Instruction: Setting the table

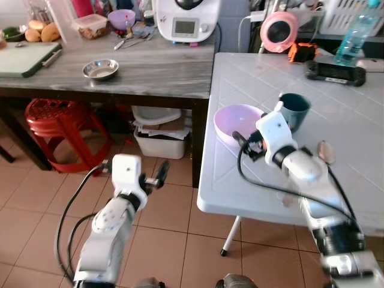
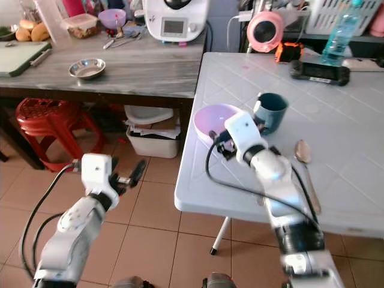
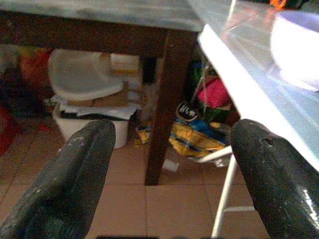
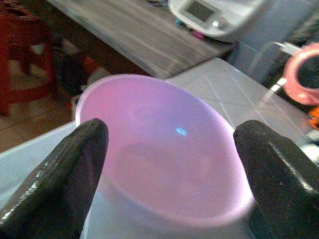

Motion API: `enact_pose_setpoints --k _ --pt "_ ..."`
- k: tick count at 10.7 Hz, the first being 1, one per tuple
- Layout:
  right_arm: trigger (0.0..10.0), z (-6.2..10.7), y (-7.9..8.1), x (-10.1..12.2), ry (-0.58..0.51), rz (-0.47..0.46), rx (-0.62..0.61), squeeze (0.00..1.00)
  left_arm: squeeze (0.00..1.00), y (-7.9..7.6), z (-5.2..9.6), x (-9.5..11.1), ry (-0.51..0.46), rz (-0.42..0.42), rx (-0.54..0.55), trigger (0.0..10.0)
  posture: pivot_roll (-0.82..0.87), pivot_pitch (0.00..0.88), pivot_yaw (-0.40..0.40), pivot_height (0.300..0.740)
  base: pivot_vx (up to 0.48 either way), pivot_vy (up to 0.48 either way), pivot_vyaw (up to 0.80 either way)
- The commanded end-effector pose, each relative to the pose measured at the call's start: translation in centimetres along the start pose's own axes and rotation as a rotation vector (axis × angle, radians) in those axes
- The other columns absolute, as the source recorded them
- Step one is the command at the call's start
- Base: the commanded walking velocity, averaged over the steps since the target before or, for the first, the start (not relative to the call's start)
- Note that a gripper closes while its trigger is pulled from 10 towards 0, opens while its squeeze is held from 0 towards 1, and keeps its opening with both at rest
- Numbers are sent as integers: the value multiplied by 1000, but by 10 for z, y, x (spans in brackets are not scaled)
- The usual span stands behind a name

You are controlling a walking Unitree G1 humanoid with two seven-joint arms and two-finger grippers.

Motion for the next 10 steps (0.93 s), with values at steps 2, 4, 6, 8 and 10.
enact_pose_setpoints --k 2,4,6,8,10 --pt "10000 -11 7 2 23 24 95 1000 0 1 3 4 6 -10 -6 10000 -11 0 47 740 0 0 0" --pt "10000 -18 13 2 38 67 166 0 0 1 5 4 15 -12 -7 10000 -9 0 47 740 0 0 0" --pt "10000 -23 13 -5 101 94 215 0 0 0 5 3 31 -13 -14 10000 -7 0 48 740 0 0 0" --pt "5686 -23 8 -15 175 106 217 0 0 -1 4 1 49 -14 -25 10000 -8 0 48 740 0 0 0" --pt "0 -20 8 -25 240 95 248 0 0 -3 2 1 60 -22 -34 10000 -12 0 48 740 0 0 0"
Point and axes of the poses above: a point about 5 cm out from each wrist's last joint towards the gripper, its own z axis pointing back from the gripper into the wrist, its own x axis along the axis of the wrist's last joint, y = z × x, the point moved 1 cm from there along -z, pointing out of the wrist towards the gripper, and after that the axes turned 10 degrees about -z, right-handed, at the moved point
